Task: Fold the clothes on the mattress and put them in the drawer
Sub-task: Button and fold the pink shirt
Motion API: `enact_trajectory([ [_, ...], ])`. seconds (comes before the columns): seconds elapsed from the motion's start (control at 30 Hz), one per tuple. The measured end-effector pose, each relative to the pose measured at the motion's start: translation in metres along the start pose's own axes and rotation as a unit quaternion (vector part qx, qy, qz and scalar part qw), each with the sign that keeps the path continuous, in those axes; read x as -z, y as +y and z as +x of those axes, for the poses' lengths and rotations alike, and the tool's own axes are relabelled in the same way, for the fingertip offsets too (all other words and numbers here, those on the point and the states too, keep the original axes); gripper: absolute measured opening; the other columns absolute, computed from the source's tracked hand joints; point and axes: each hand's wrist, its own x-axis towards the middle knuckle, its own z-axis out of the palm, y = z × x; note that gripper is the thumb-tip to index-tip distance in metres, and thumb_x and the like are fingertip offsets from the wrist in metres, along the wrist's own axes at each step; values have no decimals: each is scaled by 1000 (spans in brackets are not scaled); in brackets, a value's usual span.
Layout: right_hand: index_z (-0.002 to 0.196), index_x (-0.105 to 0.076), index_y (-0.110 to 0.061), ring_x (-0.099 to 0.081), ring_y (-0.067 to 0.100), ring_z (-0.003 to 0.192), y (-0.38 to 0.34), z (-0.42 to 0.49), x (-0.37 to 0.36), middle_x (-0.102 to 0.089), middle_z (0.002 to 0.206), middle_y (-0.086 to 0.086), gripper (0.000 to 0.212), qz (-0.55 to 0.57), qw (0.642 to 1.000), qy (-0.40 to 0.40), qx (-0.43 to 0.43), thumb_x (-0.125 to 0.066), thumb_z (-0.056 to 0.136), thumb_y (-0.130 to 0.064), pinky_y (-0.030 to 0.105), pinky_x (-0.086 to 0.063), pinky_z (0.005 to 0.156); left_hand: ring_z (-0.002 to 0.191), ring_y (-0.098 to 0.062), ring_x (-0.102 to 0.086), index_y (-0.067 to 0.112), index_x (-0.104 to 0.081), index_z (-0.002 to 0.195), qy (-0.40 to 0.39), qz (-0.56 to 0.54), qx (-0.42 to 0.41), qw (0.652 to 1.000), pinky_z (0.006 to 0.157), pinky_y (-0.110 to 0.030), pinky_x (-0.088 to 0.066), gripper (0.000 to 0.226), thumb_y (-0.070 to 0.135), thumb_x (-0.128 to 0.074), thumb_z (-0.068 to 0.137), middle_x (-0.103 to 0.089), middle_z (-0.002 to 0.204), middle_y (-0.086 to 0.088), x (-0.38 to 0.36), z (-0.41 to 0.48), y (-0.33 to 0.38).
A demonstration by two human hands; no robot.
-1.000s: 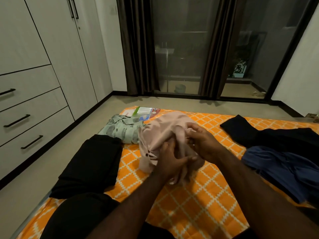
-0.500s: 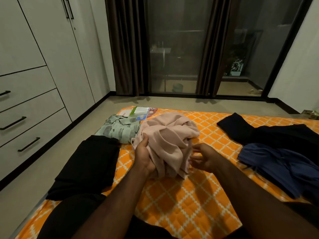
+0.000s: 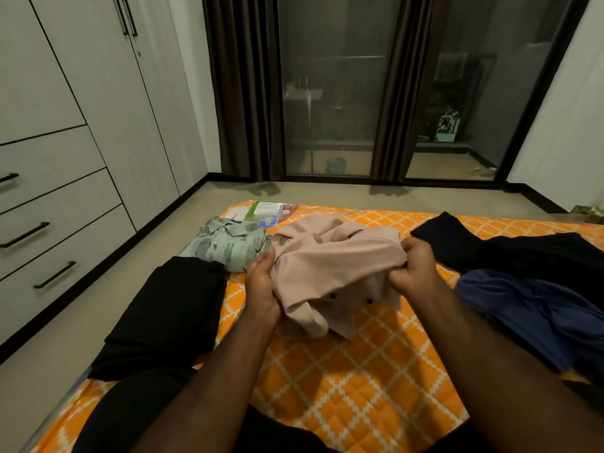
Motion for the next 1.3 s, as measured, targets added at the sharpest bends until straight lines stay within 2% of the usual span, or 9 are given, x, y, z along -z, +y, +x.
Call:
enact_trajectory([
  [0.07, 109, -66, 3, -67, 30, 92, -8, -1, -4, -69, 100, 18, 30, 16, 999, -33, 16, -43, 90, -2, 37, -59, 76, 102, -29, -66, 10, -60, 125, 100, 135, -45, 985, 90, -45, -57, 42, 22, -75, 88, -67, 119, -16, 6, 4, -3],
  [0.17, 134, -60, -7, -67, 35, 110, -4, 4, -7, -69, 121, 20, 39, -25, 994, -91, 64, -53, 96, -2, 46, -57, 96, 110, -23, -55, 18, -60, 126, 181, 525, -266, 788, 91, -36, -48, 43, 33, -73, 88, -60, 120, -5, 9, -3, -12],
  [0.33, 134, -56, -2, -73, 29, 96, 28, -12, -23, -68, 118, 23, 35, -204, 955, -197, 87, -51, 100, 4, 35, -62, 69, 127, -15, -46, 20, -48, 139, -132, 541, -427, 712, 99, -25, -46, 77, 54, -79, 78, -45, 139, 6, -15, -25, -27],
  [0.43, 142, -56, -12, -71, 24, 93, 36, -20, -21, -69, 114, 19, 42, -374, 883, -284, -3, -59, 100, -10, 32, -60, 70, 127, -2, -45, 23, -34, 151, -157, 514, -341, 771, 100, -10, -40, 89, 41, -78, 75, -43, 142, 11, -18, -26, -34],
  [0.5, 136, -64, -16, -69, 29, 108, 32, -17, -18, -70, 124, 16, 36, -469, 831, -299, -24, -60, 101, -26, 39, -55, 88, 113, -7, -61, 23, -49, 141, -123, 499, -298, 805, 93, -29, -54, 66, 35, -73, 80, -61, 126, 12, -5, -14, -31],
  [0.73, 108, -71, -18, -62, 25, 81, 37, 24, 19, -72, 99, 14, 18, -616, 780, -31, 102, -70, 90, -18, 35, -49, 66, 105, -25, -67, 13, -68, 111, 86, 235, -143, 957, 86, -35, -57, 13, 16, -62, 99, -71, 110, -7, -4, -3, -7],
  [0.97, 154, -33, -38, -66, 22, 107, 74, 18, 28, -64, 127, -5, 96, -627, 761, -99, 134, -74, 68, -52, 45, -59, 81, 104, -33, -70, 14, -66, 116, 80, 182, -41, 979, 91, -47, -58, 21, 17, -64, 96, -72, 114, -14, -4, -8, 1],
  [1.13, 155, -34, -28, -63, 24, 116, 94, 5, 19, -61, 137, 2, 73, -643, 729, -180, 152, -71, 92, -19, 39, -57, 84, 126, -33, -40, 22, -51, 132, 165, 705, -325, 609, 100, -50, -45, 51, 27, -69, 85, -41, 136, -12, 4, -11, -5],
  [1.3, 122, -58, -17, -61, 14, 89, 110, 5, 16, -64, 99, -8, 38, -667, 687, -253, 138, -62, 90, 4, 23, -46, 68, 97, -26, -52, 17, -64, 102, -75, 731, -394, 552, 78, -45, -51, 15, 26, -57, 92, -57, 105, -5, -11, -18, -25],
])
